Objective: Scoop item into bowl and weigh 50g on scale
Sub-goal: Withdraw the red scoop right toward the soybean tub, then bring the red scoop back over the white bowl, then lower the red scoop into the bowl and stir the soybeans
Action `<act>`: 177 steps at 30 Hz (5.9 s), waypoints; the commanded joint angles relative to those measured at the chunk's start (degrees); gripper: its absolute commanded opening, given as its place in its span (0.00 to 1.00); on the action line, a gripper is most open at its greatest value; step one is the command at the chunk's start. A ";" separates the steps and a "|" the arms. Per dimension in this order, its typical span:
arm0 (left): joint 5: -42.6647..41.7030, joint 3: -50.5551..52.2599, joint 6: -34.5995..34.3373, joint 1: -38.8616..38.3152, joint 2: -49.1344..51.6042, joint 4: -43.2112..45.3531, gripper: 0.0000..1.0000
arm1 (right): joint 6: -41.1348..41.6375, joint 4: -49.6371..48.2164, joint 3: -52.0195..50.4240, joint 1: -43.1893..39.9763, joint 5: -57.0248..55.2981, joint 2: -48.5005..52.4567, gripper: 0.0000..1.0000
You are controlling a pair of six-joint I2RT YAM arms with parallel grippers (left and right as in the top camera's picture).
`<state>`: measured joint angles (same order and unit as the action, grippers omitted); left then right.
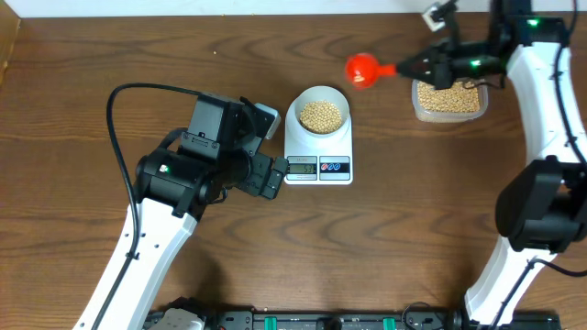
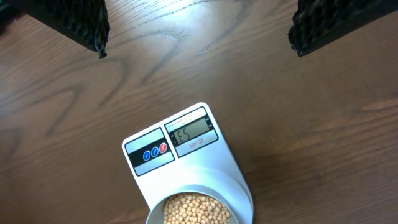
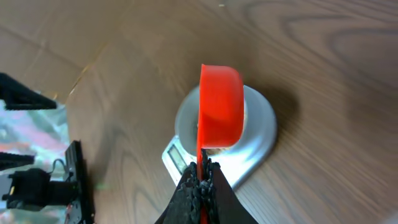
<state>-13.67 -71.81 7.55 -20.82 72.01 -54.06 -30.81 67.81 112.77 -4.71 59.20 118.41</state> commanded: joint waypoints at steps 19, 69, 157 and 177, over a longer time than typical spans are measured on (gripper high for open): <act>-0.68 0.07 0.57 0.24 0.33 -0.33 0.95 | 15.69 5.95 1.11 -5.95 -46.75 -12.33 0.01; -0.68 0.07 0.59 0.24 0.33 -0.33 0.95 | -2.40 -3.10 -0.07 6.54 -18.80 -9.51 0.01; -0.68 0.07 0.57 0.24 0.33 -0.33 0.95 | -8.46 -3.72 -0.04 30.86 -42.21 2.25 0.01; -0.68 0.07 0.57 0.24 0.33 -0.33 0.95 | -3.39 -1.46 -0.04 26.36 -34.05 2.25 0.01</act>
<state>-13.67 -71.81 7.57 -20.82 72.01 -54.06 -36.62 66.02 112.75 22.70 22.31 119.98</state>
